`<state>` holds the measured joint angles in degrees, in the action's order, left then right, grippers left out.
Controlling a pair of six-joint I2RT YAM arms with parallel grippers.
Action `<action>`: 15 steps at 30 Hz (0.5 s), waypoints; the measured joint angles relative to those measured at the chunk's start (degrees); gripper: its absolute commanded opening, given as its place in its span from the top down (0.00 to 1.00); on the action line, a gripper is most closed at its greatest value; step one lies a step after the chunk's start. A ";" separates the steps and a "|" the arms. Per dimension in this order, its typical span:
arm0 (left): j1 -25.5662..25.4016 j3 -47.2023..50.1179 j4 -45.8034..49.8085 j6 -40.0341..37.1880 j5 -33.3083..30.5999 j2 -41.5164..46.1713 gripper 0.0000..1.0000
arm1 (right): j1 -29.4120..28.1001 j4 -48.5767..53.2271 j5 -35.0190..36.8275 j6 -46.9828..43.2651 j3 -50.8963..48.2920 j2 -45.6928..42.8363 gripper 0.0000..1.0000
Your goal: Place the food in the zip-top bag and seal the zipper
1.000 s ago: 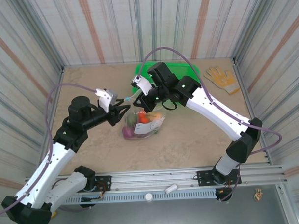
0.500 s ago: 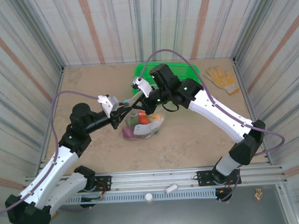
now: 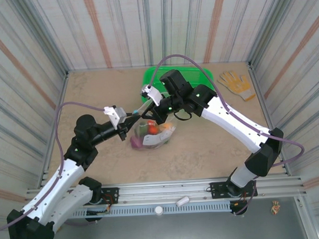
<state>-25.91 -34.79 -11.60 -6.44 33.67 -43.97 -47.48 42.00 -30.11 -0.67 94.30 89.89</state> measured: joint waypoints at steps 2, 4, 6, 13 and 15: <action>0.26 0.15 -0.74 0.00 0.00 0.07 0.84 | 0.00 -0.02 -0.37 0.00 -0.37 -0.04 1.00; 0.46 0.44 -1.49 0.04 0.04 0.28 0.84 | 0.00 -0.02 -0.68 0.02 -0.76 -0.24 1.00; 0.59 0.70 -1.99 0.02 0.31 0.46 0.85 | 0.00 -0.02 -1.11 0.02 -1.09 -0.42 1.00; 0.72 0.74 -2.21 0.02 2.01 0.48 1.00 | 0.00 -0.15 -1.38 0.04 -1.55 -0.81 0.92; 0.74 0.74 -2.21 0.00 2.49 0.48 1.00 | 0.00 -0.15 -0.87 -0.04 -1.53 -0.81 0.75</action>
<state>-25.17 -34.04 -13.80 -6.44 36.16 -43.48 -47.48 41.85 -30.98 -0.71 92.77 89.08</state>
